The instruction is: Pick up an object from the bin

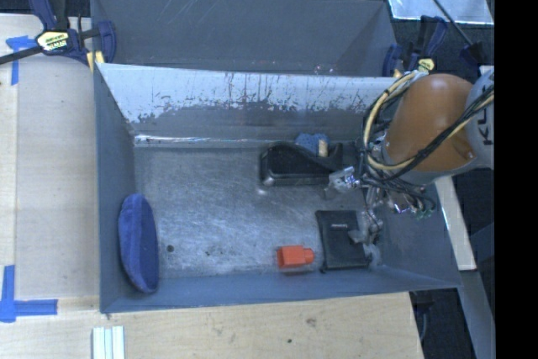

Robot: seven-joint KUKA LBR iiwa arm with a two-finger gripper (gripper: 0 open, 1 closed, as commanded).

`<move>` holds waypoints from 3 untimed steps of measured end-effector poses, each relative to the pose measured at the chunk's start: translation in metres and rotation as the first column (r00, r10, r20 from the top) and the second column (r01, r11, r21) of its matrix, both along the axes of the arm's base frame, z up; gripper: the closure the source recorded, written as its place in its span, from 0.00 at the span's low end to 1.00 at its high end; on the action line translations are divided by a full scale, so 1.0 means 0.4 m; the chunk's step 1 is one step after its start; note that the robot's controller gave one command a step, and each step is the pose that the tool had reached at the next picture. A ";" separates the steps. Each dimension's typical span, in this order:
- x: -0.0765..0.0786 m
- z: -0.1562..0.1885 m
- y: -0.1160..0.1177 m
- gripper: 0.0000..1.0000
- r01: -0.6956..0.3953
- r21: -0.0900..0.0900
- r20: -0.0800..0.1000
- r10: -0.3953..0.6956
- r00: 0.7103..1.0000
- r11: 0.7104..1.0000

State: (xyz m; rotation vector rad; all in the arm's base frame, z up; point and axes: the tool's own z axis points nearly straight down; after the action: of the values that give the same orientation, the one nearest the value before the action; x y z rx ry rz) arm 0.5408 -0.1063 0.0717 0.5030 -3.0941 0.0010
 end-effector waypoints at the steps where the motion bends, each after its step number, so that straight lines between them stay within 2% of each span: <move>1: -0.032 -0.004 0.040 0.00 -0.322 0.002 0.008 0.322 0.947 0.947; 2: -0.126 -0.004 0.123 0.00 -0.646 0.002 0.009 0.646 0.763 0.763; 3: -0.125 -0.004 0.122 1.00 -0.645 0.001 0.009 0.645 0.764 0.764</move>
Offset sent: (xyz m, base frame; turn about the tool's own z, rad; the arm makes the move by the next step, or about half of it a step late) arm -0.0130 0.0153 -0.0017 -0.3273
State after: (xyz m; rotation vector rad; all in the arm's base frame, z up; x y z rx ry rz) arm 0.4907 -0.0575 0.0703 1.5398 -2.7416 0.0008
